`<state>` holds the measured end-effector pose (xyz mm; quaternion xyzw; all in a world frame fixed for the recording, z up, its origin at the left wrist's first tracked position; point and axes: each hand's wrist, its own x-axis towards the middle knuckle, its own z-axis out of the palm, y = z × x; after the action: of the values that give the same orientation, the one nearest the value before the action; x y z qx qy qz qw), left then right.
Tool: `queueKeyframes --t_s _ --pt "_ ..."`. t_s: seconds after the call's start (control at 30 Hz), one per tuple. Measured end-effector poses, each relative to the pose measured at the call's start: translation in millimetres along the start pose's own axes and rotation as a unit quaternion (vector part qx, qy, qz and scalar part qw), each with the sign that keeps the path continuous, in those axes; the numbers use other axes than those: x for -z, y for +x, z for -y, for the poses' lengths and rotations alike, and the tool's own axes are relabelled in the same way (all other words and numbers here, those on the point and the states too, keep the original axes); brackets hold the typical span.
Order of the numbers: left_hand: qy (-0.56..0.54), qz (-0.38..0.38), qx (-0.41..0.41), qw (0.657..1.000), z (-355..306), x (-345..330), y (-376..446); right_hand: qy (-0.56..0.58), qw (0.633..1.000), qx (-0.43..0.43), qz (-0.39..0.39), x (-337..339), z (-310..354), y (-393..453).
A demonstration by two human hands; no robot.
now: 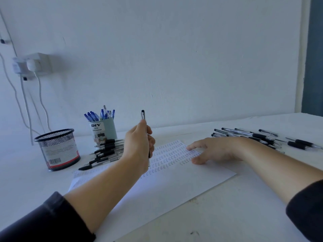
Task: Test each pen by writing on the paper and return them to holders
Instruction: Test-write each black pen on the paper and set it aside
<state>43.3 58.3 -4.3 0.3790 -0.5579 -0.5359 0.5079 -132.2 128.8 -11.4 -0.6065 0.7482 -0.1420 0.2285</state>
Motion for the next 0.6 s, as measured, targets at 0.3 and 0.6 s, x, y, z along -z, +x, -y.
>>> queueKeyframes --t_s 0.3,0.6 --pt "0.012 -0.053 -0.024 0.998 1.9 1.5 5.4 0.034 0.998 0.006 -0.044 -2.5 0.7 2.1" --pt "-0.063 0.021 -0.004 0.998 5.1 -3.1 5.6 0.186 0.954 0.161 -0.174 -4.0 20.9 2.4"
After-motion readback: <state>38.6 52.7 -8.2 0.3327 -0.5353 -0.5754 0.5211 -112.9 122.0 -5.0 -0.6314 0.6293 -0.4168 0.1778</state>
